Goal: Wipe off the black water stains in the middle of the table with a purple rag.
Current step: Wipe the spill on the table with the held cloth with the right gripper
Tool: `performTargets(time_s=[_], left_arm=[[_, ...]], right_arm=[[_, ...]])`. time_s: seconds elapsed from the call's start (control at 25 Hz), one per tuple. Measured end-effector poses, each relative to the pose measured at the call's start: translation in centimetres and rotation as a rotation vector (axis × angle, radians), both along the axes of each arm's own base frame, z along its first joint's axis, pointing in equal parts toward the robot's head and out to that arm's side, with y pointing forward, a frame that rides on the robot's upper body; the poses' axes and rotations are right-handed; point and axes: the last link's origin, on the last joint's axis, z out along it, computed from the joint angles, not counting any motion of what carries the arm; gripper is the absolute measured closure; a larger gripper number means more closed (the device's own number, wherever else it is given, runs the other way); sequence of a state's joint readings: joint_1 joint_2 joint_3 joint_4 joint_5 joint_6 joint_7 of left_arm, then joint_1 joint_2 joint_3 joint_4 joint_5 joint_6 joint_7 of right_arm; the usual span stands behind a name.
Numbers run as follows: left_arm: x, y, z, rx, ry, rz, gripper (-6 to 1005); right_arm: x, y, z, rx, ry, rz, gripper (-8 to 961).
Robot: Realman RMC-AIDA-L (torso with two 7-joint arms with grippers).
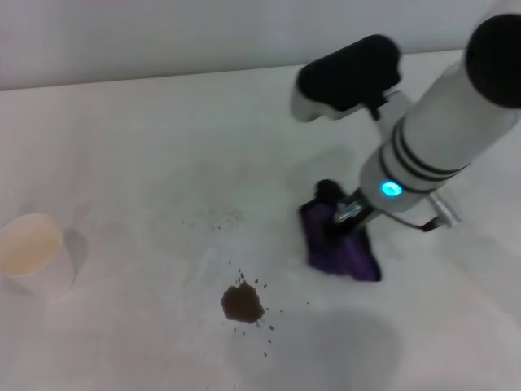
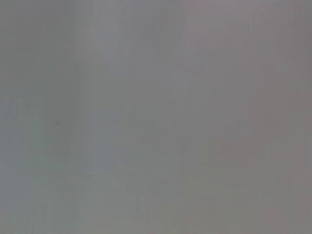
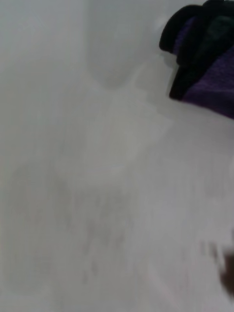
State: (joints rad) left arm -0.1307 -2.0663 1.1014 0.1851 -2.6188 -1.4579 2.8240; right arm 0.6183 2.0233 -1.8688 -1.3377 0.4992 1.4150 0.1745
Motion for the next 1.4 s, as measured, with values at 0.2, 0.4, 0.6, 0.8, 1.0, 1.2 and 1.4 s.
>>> performTargets(time_s=[0.2,0.4,0.6,0.8,1.0,1.2,1.4], left_arm=[[0.3,0.9,0.0,-0.004,0.003,-0.009,114],[0.7,1.7,0.0,-0.006,0.003,-0.022,114],[0.9,2.3,-0.1,-0.012,0.005,-0.023,114],[0.9,2.4,-0.2,-0.015,0.006,-0.024,114],[0.9,2.3,-0.3,-0.015,0.003,-0.018,114],[0.6,2.3,0.0,-0.004,0.003,-0.002,113],[0.4,2.3,0.2,0.006,0.002,0.006,113]], right_arm=[[-3.1,-1.6,-3.2,-0.103,0.064,0.125,858],[-5.8,-3.7,-6.0,-0.224,0.117,0.203,858],[-7.4,-5.5,-7.8,-0.315,0.121,0.241,859],[-7.7,-6.0,-8.7,-0.355,0.105,0.245,862],[-6.5,-4.6,-7.8,-0.295,0.022,0.222,861],[-4.9,-2.8,-5.5,-0.208,-0.111,0.179,862],[-3.0,-1.7,-3.3,-0.133,-0.236,0.116,862]])
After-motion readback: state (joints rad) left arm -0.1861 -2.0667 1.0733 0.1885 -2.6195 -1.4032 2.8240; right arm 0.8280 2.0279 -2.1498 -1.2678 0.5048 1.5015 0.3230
